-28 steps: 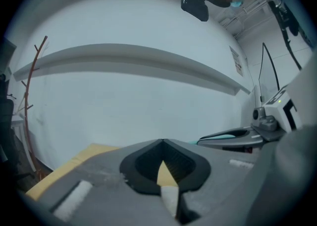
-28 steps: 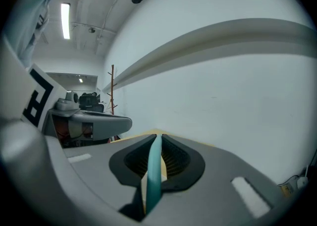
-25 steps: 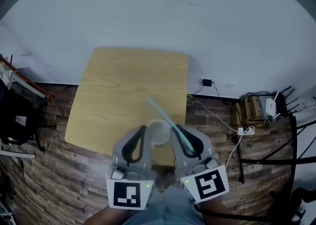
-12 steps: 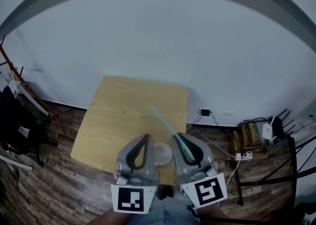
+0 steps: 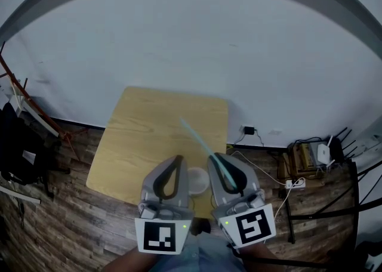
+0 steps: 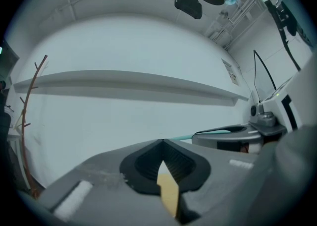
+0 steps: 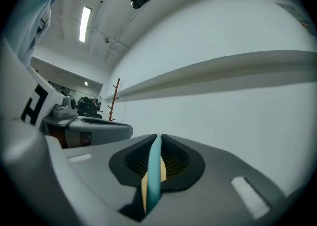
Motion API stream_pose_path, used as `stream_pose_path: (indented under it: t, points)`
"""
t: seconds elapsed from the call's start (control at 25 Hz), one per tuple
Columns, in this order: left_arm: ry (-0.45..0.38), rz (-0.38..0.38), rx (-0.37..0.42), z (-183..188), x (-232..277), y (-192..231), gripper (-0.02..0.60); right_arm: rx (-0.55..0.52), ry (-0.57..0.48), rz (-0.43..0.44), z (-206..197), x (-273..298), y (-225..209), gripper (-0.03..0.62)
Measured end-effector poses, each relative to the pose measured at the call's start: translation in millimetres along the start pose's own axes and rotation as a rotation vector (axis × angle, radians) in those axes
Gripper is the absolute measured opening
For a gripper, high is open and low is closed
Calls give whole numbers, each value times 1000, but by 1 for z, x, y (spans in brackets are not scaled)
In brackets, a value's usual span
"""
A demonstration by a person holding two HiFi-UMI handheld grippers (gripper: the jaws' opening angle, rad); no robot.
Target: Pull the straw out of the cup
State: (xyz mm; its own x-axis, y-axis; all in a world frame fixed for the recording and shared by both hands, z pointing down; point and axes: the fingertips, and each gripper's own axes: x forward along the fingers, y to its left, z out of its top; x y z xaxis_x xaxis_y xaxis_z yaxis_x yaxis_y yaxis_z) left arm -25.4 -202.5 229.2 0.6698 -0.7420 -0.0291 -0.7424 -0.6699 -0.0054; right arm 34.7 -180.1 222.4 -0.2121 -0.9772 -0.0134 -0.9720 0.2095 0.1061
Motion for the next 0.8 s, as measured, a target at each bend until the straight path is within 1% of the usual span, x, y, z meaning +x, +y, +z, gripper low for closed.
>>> stream_pose_path:
  t: [0.48,0.8]
  points:
    - [17,0,-6,-3,2,3,20,-11,15,13,-1,2,4,35]
    - [8,2,-1,-4,0,-1,20,-11,10,10,-2,-3,2,35]
